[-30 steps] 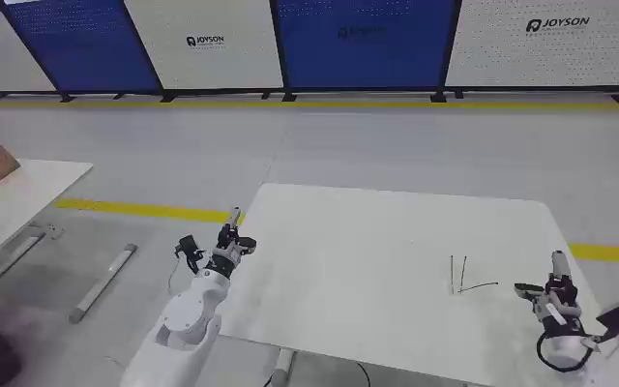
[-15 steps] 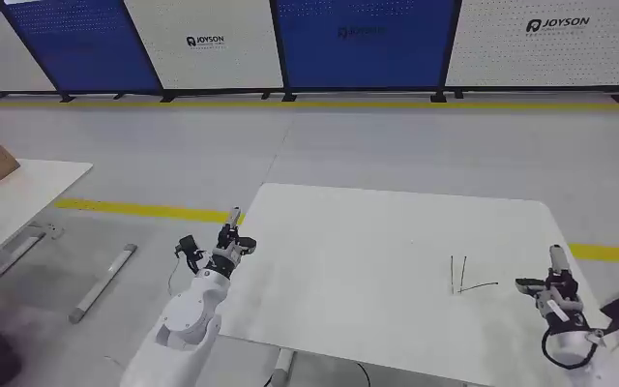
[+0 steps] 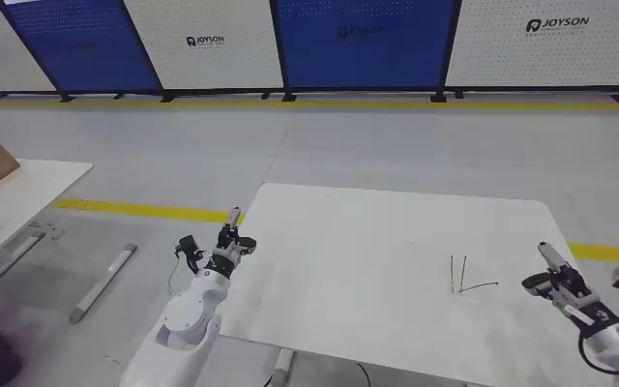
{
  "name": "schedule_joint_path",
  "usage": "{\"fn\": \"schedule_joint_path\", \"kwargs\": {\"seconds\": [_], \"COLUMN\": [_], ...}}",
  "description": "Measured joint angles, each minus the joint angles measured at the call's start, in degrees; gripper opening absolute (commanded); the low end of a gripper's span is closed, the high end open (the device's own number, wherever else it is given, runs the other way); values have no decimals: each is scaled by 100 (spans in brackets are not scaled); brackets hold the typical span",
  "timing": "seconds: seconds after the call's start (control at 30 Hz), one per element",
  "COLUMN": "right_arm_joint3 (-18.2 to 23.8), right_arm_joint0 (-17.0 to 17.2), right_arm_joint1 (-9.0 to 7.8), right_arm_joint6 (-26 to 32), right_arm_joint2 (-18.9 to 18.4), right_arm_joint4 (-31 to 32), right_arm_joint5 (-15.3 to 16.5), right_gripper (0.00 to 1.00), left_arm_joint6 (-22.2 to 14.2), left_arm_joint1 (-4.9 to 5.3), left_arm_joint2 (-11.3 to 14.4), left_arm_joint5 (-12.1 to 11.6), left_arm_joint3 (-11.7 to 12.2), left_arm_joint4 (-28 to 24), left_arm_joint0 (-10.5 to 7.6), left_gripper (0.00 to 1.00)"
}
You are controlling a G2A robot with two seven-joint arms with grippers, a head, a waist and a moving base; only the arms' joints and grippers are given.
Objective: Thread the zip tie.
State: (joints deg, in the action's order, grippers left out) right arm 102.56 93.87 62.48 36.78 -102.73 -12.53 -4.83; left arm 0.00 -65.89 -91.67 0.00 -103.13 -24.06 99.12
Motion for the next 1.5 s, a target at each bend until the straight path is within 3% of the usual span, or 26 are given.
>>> {"fn": "schedule_joint_path", "kwargs": {"seconds": [0.47, 0.73, 1.5], "right_arm_joint3": [-56, -533, -576], "right_arm_joint0": [-8, -722, -776], "right_arm_joint1": [-23, -245, -246], "right_arm_joint6": [71, 2002, 1923], "right_arm_joint2": [41, 43, 48], "right_arm_joint4": [59, 1105, 1062], "right_arm_joint5": [-59, -464, -483], "right_gripper": [100, 100, 100], "left_arm_joint6": [0, 0, 0], "left_arm_joint1": [0, 0, 0], "left_arm_joint2": [0, 0, 0], "left_arm_joint5": [0, 0, 0], "left_arm_joint3": [0, 0, 0], "left_arm_joint4": [0, 0, 0], "left_arm_joint0": [0, 0, 0], "left_gripper": [100, 100, 100]}}
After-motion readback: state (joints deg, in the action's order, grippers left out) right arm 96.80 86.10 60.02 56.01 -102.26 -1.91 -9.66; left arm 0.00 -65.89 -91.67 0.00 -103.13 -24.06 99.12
